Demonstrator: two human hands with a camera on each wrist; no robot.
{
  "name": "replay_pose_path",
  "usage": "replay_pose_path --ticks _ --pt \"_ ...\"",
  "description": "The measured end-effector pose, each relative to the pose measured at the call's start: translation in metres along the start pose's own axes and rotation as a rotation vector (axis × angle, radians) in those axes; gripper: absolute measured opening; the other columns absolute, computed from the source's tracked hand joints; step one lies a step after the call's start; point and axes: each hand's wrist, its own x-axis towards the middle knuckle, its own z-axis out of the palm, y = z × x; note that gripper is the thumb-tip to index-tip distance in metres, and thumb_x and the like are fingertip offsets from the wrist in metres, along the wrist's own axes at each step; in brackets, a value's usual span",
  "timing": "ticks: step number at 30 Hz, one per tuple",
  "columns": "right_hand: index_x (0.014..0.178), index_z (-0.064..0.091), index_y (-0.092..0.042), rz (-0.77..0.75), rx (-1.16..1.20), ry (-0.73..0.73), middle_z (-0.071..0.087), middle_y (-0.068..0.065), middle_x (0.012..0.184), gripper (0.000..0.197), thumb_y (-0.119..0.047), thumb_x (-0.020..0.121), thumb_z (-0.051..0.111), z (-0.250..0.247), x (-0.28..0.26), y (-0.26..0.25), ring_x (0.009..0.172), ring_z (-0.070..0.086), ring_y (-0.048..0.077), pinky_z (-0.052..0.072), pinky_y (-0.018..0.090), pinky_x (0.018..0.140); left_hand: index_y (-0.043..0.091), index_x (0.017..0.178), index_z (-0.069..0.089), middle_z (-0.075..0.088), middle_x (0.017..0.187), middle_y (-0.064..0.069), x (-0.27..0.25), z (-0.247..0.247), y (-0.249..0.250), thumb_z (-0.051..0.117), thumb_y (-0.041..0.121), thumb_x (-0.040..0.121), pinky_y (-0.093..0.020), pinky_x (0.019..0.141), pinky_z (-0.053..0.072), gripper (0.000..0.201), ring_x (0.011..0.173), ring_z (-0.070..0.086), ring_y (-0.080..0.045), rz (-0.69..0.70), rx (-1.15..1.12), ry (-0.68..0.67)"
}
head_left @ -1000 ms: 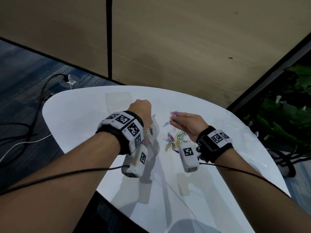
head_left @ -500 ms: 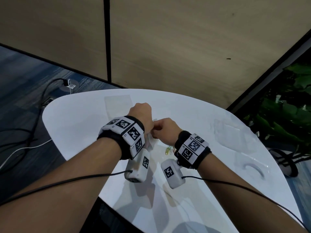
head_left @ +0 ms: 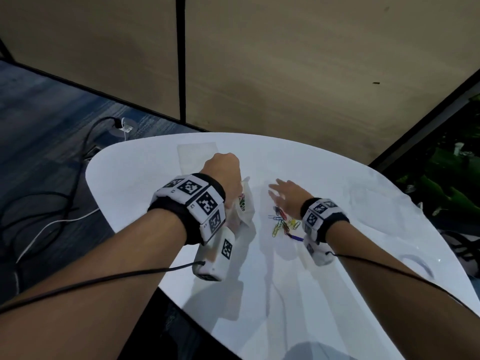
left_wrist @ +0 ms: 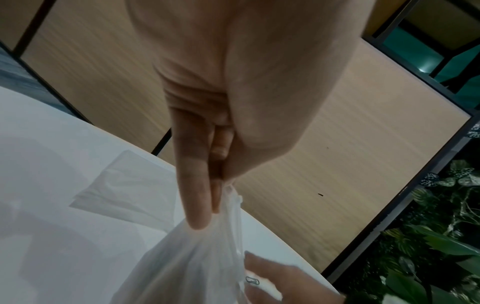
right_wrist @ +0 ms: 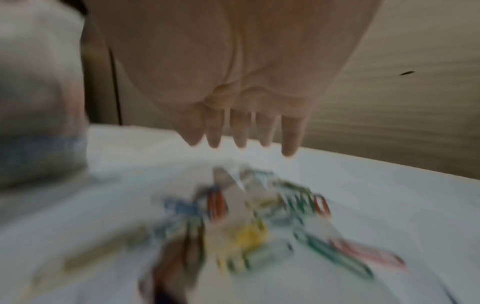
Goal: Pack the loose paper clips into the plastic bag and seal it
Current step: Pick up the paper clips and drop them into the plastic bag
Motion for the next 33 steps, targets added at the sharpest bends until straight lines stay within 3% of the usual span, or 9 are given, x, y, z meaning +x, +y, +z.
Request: replay_pose_path --ticks 3,9,15,17,19,23,26,29,33 --pt "0.154 0.015 -0.022 0.000 -0.126 -0.043 0.002 0.001 0.164 0.053 -0.032 0.103 0.029 0.027 0.000 0.011 0.150 0.006 0.029 0.021 0.050 0.118 0.001 0.115 0.067 0.072 0.104 -0.019 0.000 -0.001 0.001 0.055 0.000 0.090 -0.043 0.086 0.062 0.028 0.093 0.073 -0.035 0.003 0.022 -0.004" --pt "0.144 0.036 -0.001 0.056 -0.077 0.069 0.024 0.016 0.157 0.048 -0.022 0.101 0.035 0.047 -0.021 0.027 0.145 0.019 0.034 0.024 0.042 0.118 0.002 0.119 0.065 0.071 0.109 -0.019 -0.002 0.001 0.007 0.060 0.003 0.091 -0.043 0.090 0.060 0.029 0.099 0.072 -0.034 0.017 0.058 -0.015" --pt "0.148 0.027 -0.022 -0.094 -0.010 0.134 0.035 0.014 0.142 0.057 -0.016 0.095 0.045 0.068 -0.032 -0.004 0.122 0.041 0.034 0.040 0.046 0.104 -0.001 0.121 0.064 0.071 0.108 -0.022 -0.006 0.002 0.009 0.057 0.004 0.094 -0.043 0.090 0.060 0.028 0.099 0.072 -0.036 0.032 0.053 -0.020" --pt "0.138 0.041 -0.019 -0.110 -0.080 0.167 0.046 0.012 0.127 0.053 -0.010 0.088 0.056 0.073 -0.029 -0.007 0.110 0.051 0.033 0.050 0.042 0.089 -0.001 0.120 0.065 0.072 0.107 -0.022 -0.006 0.002 0.007 0.057 0.003 0.094 -0.043 0.089 0.060 0.028 0.098 0.072 -0.036 0.032 0.059 -0.015" --pt "0.114 0.059 -0.012 -0.118 -0.120 0.220 0.057 0.012 0.106 0.025 -0.007 0.090 0.052 0.068 -0.029 -0.010 0.095 0.060 0.032 0.050 0.035 0.075 -0.001 0.120 0.065 0.072 0.106 -0.021 -0.005 0.003 0.006 0.057 0.002 0.094 -0.043 0.088 0.061 0.027 0.098 0.073 -0.036 0.027 0.069 -0.011" --pt "0.090 0.068 -0.008 -0.031 -0.086 0.245 0.066 0.010 0.089 0.021 -0.002 0.088 0.048 0.050 -0.033 -0.005 0.083 0.065 0.030 0.048 0.029 0.069 -0.001 0.120 0.064 0.072 0.107 -0.021 -0.005 0.004 0.007 0.058 0.003 0.094 -0.043 0.088 0.061 0.028 0.098 0.072 -0.036 0.031 0.073 -0.021" --pt "0.088 0.077 -0.012 0.154 0.212 0.300 0.074 0.005 0.089 0.015 -0.008 0.083 0.063 0.039 -0.035 0.014 0.086 0.069 0.024 0.056 0.033 0.084 -0.001 0.122 0.063 0.071 0.110 -0.021 -0.004 0.005 0.010 0.060 0.006 0.094 -0.043 0.090 0.060 0.029 0.101 0.072 -0.036 0.037 0.069 -0.026" --pt "0.081 0.080 -0.017 0.394 0.839 0.305 0.077 0.004 0.083 0.012 -0.007 0.074 0.080 0.028 -0.041 0.033 0.079 0.073 0.021 0.058 0.035 0.087 -0.001 0.123 0.063 0.071 0.112 -0.021 -0.006 0.006 0.013 0.059 0.010 0.096 -0.043 0.092 0.059 0.029 0.103 0.071 -0.035 0.039 0.074 -0.030" --pt "0.101 0.070 0.008 0.363 1.572 0.244 0.073 0.021 0.091 0.024 0.008 0.078 0.073 -0.004 -0.060 0.019 0.079 0.073 0.029 0.061 0.032 0.077 -0.001 0.122 0.063 0.071 0.113 -0.021 -0.006 0.007 0.018 0.058 0.009 0.096 -0.043 0.093 0.058 0.029 0.104 0.071 -0.035 0.037 0.081 -0.035"
